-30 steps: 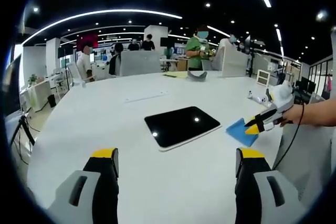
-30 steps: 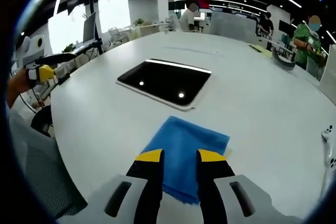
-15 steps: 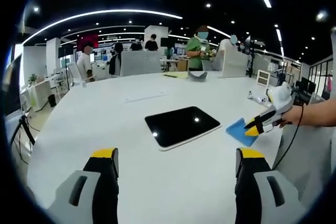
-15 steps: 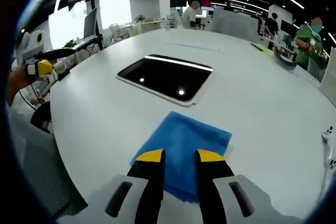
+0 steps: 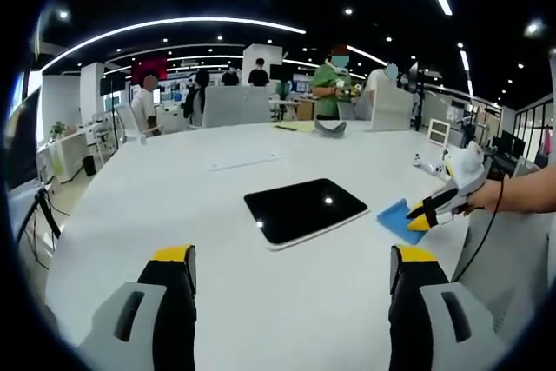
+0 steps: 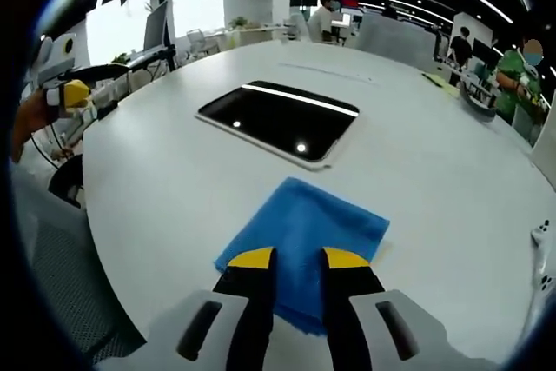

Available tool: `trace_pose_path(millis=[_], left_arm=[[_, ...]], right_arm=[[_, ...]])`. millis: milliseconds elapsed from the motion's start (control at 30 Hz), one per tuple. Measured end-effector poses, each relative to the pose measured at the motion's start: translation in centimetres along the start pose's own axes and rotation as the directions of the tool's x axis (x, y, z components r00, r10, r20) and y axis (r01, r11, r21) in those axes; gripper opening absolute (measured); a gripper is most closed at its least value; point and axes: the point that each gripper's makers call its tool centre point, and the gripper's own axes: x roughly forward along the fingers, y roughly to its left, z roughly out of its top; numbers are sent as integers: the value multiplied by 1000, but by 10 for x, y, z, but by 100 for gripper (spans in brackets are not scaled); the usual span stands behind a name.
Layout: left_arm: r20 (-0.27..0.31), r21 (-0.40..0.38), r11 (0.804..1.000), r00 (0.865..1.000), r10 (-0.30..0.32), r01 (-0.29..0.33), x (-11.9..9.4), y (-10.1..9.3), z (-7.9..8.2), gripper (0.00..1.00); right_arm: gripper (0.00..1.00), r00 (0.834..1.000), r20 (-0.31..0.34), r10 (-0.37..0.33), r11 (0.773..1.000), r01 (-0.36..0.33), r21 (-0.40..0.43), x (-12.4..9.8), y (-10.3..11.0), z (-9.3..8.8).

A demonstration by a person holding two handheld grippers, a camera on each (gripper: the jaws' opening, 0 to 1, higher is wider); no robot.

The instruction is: Wipe the mirror surface with the cleaning cloth until all visible marks leave the cleaned area.

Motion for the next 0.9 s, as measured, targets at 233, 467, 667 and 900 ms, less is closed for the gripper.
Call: trace_pose_path(millis=[233, 467, 667, 900], left_arm=[[1, 3, 1000, 1000, -3, 3, -1, -1, 0, 93], [1, 10, 1000, 1000, -10, 10, 0, -3, 3, 93], [-2, 16, 1000, 1000, -21, 21, 3, -6, 3, 93], [-2, 21, 999, 999, -33, 33, 4, -9, 4, 93]], right_arm=[[15, 1000, 2, 3, 1000, -3, 8, 0, 1, -1], [13, 1000, 1, 8, 1000, -8, 13, 0, 2, -1], [9, 1000, -1, 15, 1000, -15, 19, 0, 4, -1], [2, 1000, -8, 20, 1000, -20, -10, 1, 6, -1]])
